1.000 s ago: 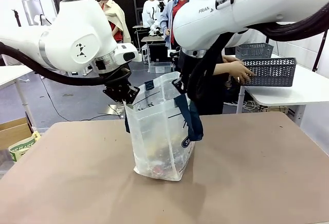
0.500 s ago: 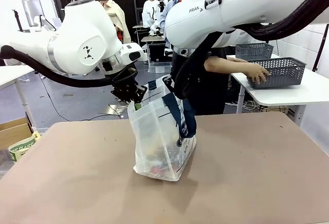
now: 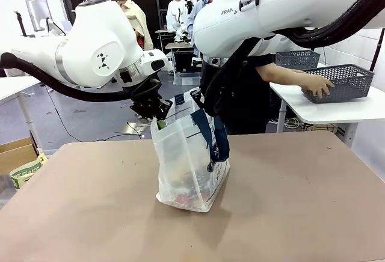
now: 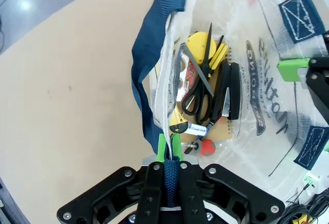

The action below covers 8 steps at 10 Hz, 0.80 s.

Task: Transfer purchased items from the store into the shopping bag.
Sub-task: Move the Reusable shopping bag to the right side of the table.

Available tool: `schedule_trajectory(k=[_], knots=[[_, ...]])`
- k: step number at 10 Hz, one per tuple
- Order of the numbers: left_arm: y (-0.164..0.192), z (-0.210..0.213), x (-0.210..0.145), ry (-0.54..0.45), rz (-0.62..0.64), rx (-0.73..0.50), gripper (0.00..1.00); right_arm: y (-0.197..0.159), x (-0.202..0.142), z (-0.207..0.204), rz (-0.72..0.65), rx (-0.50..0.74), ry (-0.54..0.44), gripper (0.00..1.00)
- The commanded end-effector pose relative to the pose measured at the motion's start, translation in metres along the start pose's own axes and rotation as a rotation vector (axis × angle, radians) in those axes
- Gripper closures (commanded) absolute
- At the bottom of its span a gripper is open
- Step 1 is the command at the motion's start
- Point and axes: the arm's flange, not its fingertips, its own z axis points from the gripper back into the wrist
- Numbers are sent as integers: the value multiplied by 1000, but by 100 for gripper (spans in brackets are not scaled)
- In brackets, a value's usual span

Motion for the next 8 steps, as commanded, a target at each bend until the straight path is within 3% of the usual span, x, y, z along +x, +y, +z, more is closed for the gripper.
schedule_trajectory(k=[1, 6, 8], knots=[[-13, 8, -9, -43, -9, -7, 100, -1, 4, 0, -56, -19, 15, 100], [-26, -1, -8, -3, -16, -33, 100, 6, 19, -1, -44, -20, -26, 100], [-34, -4, -6, -29, -7, -62, 100, 10, 23, -4, -34, -1, -31, 100]])
